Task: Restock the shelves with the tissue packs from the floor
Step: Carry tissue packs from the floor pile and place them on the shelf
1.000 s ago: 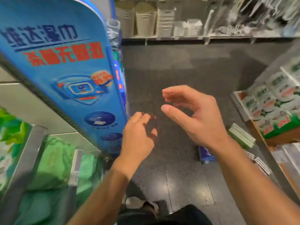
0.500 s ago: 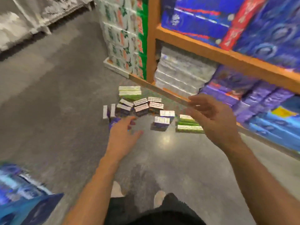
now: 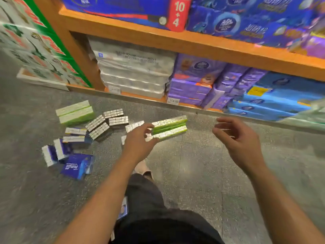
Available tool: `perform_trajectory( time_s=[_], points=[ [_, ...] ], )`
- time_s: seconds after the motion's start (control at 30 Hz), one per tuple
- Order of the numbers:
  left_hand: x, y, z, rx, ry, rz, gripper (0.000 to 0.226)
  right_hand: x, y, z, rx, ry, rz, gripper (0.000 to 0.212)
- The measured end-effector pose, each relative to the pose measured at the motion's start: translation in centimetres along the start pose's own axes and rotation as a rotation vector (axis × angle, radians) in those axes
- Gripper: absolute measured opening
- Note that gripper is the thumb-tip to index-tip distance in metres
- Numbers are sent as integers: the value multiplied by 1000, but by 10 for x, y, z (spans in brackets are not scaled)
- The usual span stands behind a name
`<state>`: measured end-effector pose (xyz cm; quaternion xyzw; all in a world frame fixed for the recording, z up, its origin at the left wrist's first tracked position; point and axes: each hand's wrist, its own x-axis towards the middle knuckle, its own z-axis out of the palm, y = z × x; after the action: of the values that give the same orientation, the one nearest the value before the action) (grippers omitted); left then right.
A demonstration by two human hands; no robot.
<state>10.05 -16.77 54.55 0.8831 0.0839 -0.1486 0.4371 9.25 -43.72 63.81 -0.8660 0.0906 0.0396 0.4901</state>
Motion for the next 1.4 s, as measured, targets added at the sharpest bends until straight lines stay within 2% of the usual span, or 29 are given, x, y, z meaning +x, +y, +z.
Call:
perform_trajectory(
  time_s=[0.1, 0.23, 0.37, 0.5, 0.63, 0.7, 0.77, 0.9, 0.97, 1.03, 1.13, 1.2, 1.27, 1.4],
  points=[
    [81, 2, 24, 80, -116, -46, 44, 81, 32, 23, -41, -30, 114, 27],
    [176, -25, 64, 128, -180, -137, 45, 186, 93, 84, -56, -133, 195, 31],
    [259, -101, 140, 180, -263, -364, 46, 285, 189, 164, -135, -238, 215, 34],
    [317, -186, 238, 198, -276, -475, 52, 368, 305, 249, -395, -401, 124, 45],
    [349, -250, 342, 152, -235, -500, 51, 426, 425, 328, -861, -539, -86, 50],
    [352, -272, 378, 94, -209, -482, 50, 440, 469, 368, -997, -624, -187, 57],
    [347, -290, 394, 34, -174, -467, 47, 445, 500, 401, -1052, -693, -215, 60],
    [321, -318, 371, 2, -120, -459, 38, 414, 534, 422, -1203, -639, -218, 39],
    [308, -325, 342, 46, -111, -456, 44, 390, 532, 407, -1222, -622, -239, 41],
    [300, -324, 304, 108, -86, -420, 59, 367, 508, 390, -1105, -597, -256, 47],
    [302, -299, 229, 140, -26, -352, 92, 332, 431, 371, -814, -572, -214, 51],
    [308, -266, 170, 81, -32, -328, 104, 315, 367, 363, -602, -571, -172, 49],
    [310, -231, 108, 34, -15, -244, 100, 307, 305, 358, -430, -618, -142, 50],
    [300, -137, -12, 90, 85, -151, 69, 309, 177, 338, -164, -698, -122, 55]
  ],
)
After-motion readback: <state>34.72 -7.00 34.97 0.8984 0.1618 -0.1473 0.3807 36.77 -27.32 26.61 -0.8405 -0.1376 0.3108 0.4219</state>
